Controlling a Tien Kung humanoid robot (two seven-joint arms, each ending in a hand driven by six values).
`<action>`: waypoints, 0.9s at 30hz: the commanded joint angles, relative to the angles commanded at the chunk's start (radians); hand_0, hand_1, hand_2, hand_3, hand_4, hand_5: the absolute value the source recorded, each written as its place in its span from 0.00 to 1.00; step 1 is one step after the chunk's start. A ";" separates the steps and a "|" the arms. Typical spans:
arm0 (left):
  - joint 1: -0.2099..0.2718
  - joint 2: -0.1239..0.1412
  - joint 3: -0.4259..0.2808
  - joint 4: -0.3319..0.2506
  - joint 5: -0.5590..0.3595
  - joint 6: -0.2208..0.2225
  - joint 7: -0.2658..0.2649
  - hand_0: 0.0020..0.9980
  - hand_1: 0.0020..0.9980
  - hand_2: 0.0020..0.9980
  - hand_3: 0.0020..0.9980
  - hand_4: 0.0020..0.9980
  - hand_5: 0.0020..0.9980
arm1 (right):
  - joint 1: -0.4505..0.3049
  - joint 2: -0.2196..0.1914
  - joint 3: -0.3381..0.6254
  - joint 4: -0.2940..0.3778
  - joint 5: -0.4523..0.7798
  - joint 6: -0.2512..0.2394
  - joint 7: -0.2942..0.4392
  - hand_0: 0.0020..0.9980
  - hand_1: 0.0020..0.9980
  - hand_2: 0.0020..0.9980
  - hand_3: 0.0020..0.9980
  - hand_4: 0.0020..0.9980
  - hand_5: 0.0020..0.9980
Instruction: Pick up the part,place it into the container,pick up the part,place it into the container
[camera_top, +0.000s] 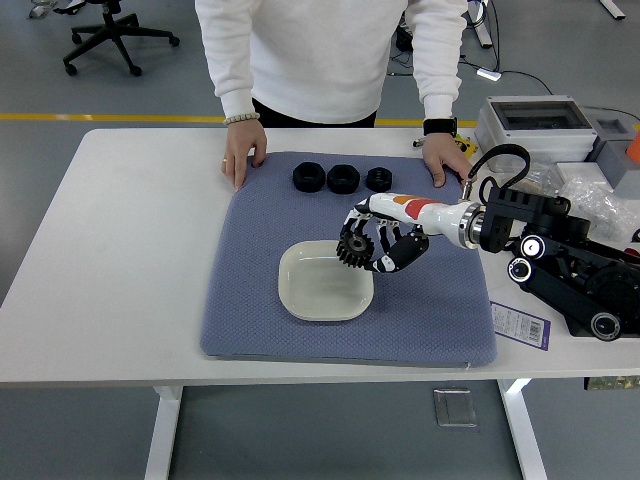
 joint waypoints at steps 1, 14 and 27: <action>-0.001 0.001 0.001 0.000 -0.001 0.000 -0.001 0.92 0.89 0.88 0.58 0.52 0.69 | 0.008 0.013 -0.009 -0.010 -0.017 -0.001 0.000 0.19 0.31 0.41 0.44 0.27 0.04; -0.004 0.006 0.003 0.000 0.002 0.003 0.000 0.92 0.89 0.88 0.58 0.52 0.69 | 0.056 0.113 -0.084 -0.097 -0.135 0.000 -0.010 0.22 0.33 0.46 0.48 0.37 0.05; -0.008 0.007 0.008 0.000 -0.001 0.003 -0.001 0.92 0.89 0.88 0.58 0.52 0.69 | 0.057 0.140 -0.104 -0.147 -0.287 -0.019 0.058 0.33 0.47 0.74 0.93 1.00 0.37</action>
